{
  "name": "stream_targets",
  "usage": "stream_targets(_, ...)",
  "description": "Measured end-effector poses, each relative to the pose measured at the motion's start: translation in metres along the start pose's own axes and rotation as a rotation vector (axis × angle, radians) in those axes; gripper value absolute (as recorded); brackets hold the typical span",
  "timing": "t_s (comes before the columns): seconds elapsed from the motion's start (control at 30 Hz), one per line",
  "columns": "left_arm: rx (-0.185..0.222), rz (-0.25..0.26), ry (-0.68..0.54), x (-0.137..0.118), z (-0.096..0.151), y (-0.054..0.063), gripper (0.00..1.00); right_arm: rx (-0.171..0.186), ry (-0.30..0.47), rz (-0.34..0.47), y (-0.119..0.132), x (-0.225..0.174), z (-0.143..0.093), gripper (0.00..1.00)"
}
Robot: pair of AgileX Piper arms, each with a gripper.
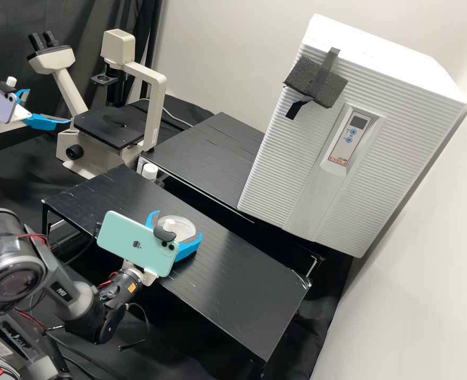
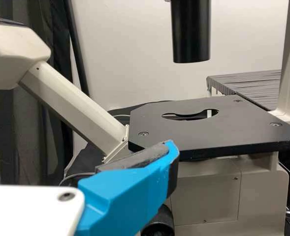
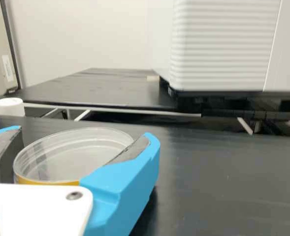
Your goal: Open the petri dish lid.
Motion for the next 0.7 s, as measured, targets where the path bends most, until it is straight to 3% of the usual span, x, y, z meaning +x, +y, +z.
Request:
stream_targets(0.1, 0.0, 0.0, 0.0, 0.0, 0.0, 0.0, 1.0, 0.005, 0.0, -0.002, -0.0006, 0.0006, 0.0009, 0.0)
stream_targets(0.13, 0.0, 0.0, 0.0, 0.0, 0.0, 0.0, 1.0, 0.007, -0.001, -0.004, -0.0009, 0.0008, 0.0013, 1.0)
stream_targets(0.43, 0.0, 0.0, 0.0, 0.0, 0.0, 0.0, 1.0, 0.005, 0.001, -0.005, -0.0015, 0.0015, 0.0021, 1.0)
stream_targets(0.7, 0.0, 0.0, 0.0, 0.0, 0.0, 0.0, 1.0, -0.02, 0.017, 0.01, 0.0007, 0.0002, -0.0012, 1.0)
